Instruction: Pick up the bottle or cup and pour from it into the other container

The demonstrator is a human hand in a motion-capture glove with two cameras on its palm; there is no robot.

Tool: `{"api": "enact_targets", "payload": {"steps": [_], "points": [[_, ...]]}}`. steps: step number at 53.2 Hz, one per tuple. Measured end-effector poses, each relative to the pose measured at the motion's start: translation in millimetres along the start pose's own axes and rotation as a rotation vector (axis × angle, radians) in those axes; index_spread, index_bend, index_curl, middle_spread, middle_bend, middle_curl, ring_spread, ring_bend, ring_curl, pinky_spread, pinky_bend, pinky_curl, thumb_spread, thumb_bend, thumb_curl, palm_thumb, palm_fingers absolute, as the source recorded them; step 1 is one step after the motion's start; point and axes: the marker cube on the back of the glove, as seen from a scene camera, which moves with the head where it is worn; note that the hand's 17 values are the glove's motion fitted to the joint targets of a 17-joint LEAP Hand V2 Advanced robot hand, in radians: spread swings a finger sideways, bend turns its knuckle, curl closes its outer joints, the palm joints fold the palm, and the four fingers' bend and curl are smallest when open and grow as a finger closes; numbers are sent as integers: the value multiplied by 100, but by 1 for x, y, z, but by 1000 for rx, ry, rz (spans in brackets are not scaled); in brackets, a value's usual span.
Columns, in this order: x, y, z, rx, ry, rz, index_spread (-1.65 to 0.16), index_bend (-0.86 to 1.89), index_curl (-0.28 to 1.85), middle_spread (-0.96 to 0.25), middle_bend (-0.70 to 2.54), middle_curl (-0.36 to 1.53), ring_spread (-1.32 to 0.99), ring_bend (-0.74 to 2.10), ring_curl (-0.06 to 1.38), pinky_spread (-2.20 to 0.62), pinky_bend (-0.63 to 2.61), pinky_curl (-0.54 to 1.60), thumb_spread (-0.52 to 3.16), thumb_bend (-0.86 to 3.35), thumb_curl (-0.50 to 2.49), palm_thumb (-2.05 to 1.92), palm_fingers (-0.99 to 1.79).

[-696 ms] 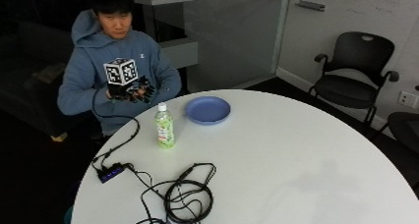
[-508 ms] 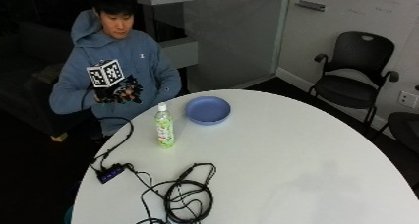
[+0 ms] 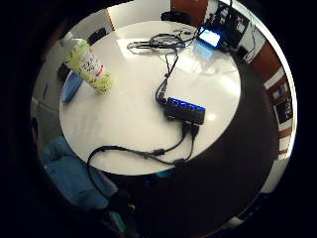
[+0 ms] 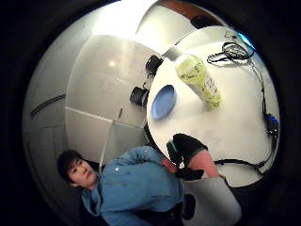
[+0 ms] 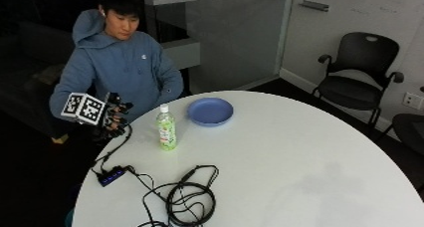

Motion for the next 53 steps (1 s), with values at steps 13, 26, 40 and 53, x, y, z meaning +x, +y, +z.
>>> {"api": "enact_targets", "payload": {"steps": [13, 26, 40, 53], "points": [[10, -28, 24, -45, -213, 21, -34, 13, 17, 8, 21, 28, 24, 56, 25, 26, 61, 22, 87, -3, 35, 66, 2], [11, -52, 54, -93, -359, 19, -36, 13, 18, 2, 25, 31, 21, 57, 26, 26, 62, 23, 86, -3, 36, 67, 2], [3, -75, 95, -151, -443, 5, -38, 12, 18, -2, 23, 32, 20, 59, 27, 26, 65, 25, 83, -3, 36, 67, -1], [-12, -95, 132, -73, -632, -30, -38, 10, 16, 3, 24, 33, 20, 64, 28, 26, 68, 25, 82, -2, 37, 71, 6]]}}
